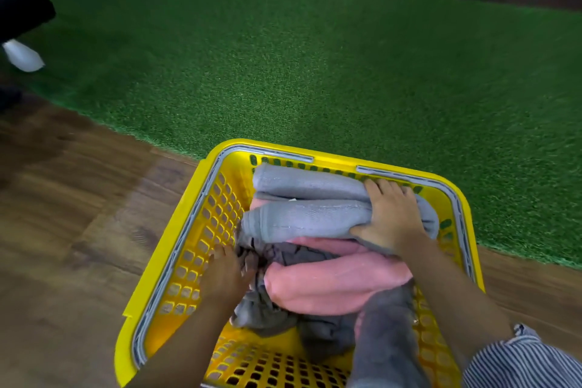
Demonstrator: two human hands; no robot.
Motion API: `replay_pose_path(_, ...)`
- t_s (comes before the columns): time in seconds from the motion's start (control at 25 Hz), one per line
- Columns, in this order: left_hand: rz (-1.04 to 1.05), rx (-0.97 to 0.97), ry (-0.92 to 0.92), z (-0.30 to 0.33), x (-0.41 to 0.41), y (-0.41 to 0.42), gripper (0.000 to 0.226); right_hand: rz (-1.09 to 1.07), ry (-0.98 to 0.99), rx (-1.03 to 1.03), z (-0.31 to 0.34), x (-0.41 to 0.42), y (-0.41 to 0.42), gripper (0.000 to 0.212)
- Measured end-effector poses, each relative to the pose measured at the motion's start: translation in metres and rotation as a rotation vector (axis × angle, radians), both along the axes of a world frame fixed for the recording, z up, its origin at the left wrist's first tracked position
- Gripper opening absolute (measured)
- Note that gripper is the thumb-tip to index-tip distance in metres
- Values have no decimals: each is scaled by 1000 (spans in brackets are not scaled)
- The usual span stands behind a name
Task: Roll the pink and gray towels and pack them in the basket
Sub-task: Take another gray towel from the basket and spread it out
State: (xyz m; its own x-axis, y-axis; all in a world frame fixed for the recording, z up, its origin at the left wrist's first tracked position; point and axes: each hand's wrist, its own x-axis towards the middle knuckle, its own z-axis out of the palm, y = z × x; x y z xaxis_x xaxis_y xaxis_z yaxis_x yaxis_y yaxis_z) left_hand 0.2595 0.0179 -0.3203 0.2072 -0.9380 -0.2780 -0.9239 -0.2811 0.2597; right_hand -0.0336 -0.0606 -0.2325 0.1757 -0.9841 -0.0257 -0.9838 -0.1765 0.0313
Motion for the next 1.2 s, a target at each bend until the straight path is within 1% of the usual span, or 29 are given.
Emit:
replay_pose_path(0.08, -184, -40, -86, -12, -2, -3, 33, -49, 9, 1, 0, -5, 5, 83)
replay_pose_path(0.12, -293, -36, -115, -21, -4, -4, 29, -79, 10, -10, -2, -8, 7, 82)
replay_pose_path(0.16, -371, 2, -130, -30, -5, -4, 31, -105, 3, -37, -4, -11, 9, 81)
replay_pose_path(0.24, -446, 56, -131, -53, -4, -6, 45, -129, -24, -106, -10, -15, 12, 80)
replay_pose_path(0.32, -449, 89, -155, -66, -4, -9, 54, -140, -29, -144, -14, -15, 14, 78)
replay_pose_path(0.36, -468, 84, -174, -64, -8, -9, 53, -143, -26, -150, -16, -15, 15, 78)
replay_pose_path(0.44, -602, 135, -288, -47, -15, -3, 38, -148, -24, -162, -16, -13, 16, 78)
replay_pose_path(0.48, -619, 136, -284, -38, -18, -5, 29, -152, -19, -165, -16, -13, 15, 79)
replay_pose_path(0.52, -589, 114, -260, -29, -20, -4, 27, -156, -8, -161, -16, -13, 14, 80)
replay_pose_path(0.56, -597, 68, -252, -14, -21, 0, 24, -157, 7, -153, -16, -12, 14, 81)
replay_pose_path(0.68, -595, -160, -14, 56, -15, 21, 11, -151, 13, -128, -14, -9, 14, 83)
replay_pose_path(0.72, -561, -277, 46, 77, -5, 26, 6, -142, 14, -120, -12, -7, 15, 85)
replay_pose_path(0.8, -443, -507, 128, 133, 10, 28, 18, -122, 42, -57, -7, -2, 18, 92)
replay_pose_path(0.88, -418, -657, 196, 189, 17, 22, 17, -98, 80, 20, 1, 7, 24, 103)
replay_pose_path(0.92, -429, -713, 229, 210, 18, 19, 15, -86, 100, 50, 6, 12, 29, 107)
replay_pose_path(1.0, -526, -744, 273, 227, 17, 13, 13, -44, 94, 98, 13, 24, 43, 106)
replay_pose_path(1.04, -613, -740, 265, 228, 16, 12, 13, 3, 26, 112, 17, 31, 52, 102)
replay_pose_path(1.08, -714, -717, 248, 224, 15, 13, 14, 71, -114, 119, 22, 39, 59, 98)
replay_pose_path(1.12, -811, -702, 225, 222, 12, 16, 16, 156, -299, 120, 27, 49, 64, 93)
replay_pose_path(1.16, -881, -701, 195, 222, 10, 20, 17, 241, -476, 144, 36, 61, 67, 89)
replay_pose_path(1.2, -920, -709, 184, 225, 8, 23, 17, 310, -603, 175, 45, 73, 68, 85)
